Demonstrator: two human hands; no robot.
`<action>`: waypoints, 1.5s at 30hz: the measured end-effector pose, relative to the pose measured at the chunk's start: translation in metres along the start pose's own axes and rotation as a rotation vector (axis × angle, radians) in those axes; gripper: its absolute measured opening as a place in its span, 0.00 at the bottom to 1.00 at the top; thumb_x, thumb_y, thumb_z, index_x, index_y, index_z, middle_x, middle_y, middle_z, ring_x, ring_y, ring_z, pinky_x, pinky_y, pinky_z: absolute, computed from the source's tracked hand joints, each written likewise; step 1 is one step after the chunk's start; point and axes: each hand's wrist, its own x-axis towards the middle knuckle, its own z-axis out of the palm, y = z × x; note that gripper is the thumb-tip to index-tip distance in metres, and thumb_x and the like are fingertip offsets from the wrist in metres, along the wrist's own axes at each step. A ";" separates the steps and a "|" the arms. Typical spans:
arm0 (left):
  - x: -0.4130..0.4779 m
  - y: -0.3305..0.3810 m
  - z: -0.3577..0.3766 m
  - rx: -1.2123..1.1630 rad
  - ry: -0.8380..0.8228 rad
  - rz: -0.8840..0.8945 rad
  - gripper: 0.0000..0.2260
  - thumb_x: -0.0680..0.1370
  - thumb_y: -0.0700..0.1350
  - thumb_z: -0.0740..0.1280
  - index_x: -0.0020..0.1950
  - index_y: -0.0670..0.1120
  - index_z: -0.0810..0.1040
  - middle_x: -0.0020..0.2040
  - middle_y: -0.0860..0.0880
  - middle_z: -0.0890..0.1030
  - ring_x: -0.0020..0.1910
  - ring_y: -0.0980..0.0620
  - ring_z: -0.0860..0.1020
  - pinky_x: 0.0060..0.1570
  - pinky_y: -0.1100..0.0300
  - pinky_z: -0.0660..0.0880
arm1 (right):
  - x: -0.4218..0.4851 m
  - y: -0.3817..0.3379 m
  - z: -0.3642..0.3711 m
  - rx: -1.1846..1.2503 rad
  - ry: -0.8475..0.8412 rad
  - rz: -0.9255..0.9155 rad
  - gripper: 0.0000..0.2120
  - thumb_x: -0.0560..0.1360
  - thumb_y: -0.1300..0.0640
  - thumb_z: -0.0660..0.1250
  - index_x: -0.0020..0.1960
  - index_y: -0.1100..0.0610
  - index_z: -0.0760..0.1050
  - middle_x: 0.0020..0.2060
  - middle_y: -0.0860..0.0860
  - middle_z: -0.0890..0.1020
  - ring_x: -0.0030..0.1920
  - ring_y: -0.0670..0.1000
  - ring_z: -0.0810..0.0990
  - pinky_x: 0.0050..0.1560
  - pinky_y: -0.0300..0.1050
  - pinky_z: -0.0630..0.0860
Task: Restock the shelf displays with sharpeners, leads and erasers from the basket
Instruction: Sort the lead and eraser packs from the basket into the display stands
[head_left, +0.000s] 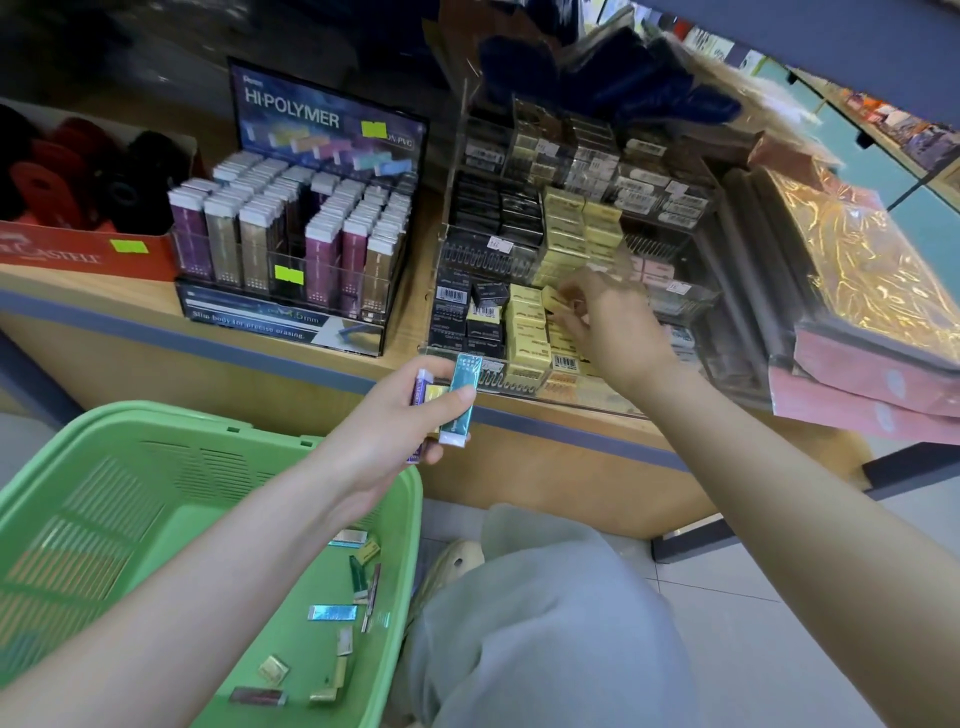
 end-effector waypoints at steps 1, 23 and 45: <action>-0.001 0.000 -0.002 0.000 0.005 0.003 0.07 0.78 0.44 0.66 0.56 0.47 0.76 0.35 0.52 0.76 0.30 0.55 0.69 0.30 0.65 0.66 | -0.001 0.002 0.001 0.073 0.000 0.004 0.14 0.78 0.59 0.65 0.63 0.60 0.72 0.56 0.58 0.78 0.51 0.58 0.79 0.50 0.49 0.76; -0.025 0.008 -0.033 0.059 0.043 0.055 0.09 0.78 0.46 0.66 0.57 0.51 0.76 0.27 0.60 0.74 0.26 0.59 0.65 0.25 0.68 0.61 | -0.005 -0.041 -0.012 -0.036 0.122 0.035 0.10 0.80 0.57 0.61 0.58 0.59 0.76 0.55 0.55 0.78 0.54 0.57 0.76 0.45 0.46 0.70; -0.053 0.029 -0.134 -0.030 0.359 0.064 0.16 0.79 0.42 0.64 0.63 0.35 0.69 0.30 0.48 0.74 0.17 0.59 0.65 0.18 0.70 0.61 | 0.075 -0.213 -0.026 0.841 0.194 0.033 0.02 0.77 0.63 0.66 0.49 0.60 0.76 0.37 0.51 0.81 0.36 0.43 0.82 0.42 0.36 0.79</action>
